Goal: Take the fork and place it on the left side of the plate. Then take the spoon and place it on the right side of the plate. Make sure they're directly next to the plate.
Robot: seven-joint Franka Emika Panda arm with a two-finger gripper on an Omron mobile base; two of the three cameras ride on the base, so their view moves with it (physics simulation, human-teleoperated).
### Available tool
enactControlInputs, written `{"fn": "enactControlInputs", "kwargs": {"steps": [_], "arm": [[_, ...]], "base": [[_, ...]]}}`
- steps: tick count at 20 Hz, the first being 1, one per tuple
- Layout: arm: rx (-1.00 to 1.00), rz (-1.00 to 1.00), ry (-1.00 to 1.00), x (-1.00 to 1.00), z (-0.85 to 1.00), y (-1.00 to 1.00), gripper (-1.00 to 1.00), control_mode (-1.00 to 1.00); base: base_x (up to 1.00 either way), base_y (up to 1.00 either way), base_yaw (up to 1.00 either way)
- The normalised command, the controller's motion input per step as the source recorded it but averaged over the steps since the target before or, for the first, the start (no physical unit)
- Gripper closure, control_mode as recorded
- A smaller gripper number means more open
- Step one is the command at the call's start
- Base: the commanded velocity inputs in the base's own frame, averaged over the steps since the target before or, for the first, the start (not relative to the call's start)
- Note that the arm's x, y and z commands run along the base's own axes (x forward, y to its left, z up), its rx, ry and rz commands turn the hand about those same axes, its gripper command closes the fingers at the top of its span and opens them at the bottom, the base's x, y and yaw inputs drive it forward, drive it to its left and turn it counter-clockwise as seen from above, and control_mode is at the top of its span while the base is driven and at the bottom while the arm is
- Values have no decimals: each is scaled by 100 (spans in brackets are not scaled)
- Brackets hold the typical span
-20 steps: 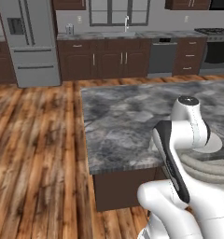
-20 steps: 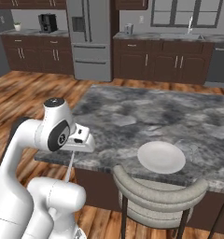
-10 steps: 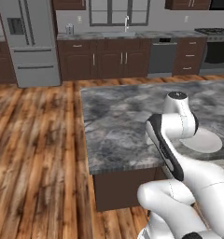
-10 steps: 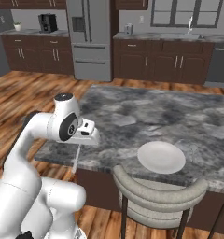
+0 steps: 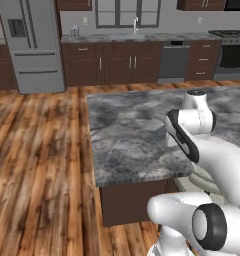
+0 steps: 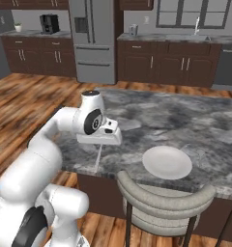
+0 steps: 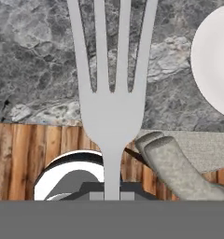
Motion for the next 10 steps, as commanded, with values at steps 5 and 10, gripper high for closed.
{"fn": "enactControlInputs", "kwargs": {"steps": [5, 10], "arm": [[0, 0, 6, 44, -10, -63, 100, -100], [0, 0, 9, 50, -13, -40, 100, -100]], "base": [[0, 0, 0], [0, 0, 0]]}}
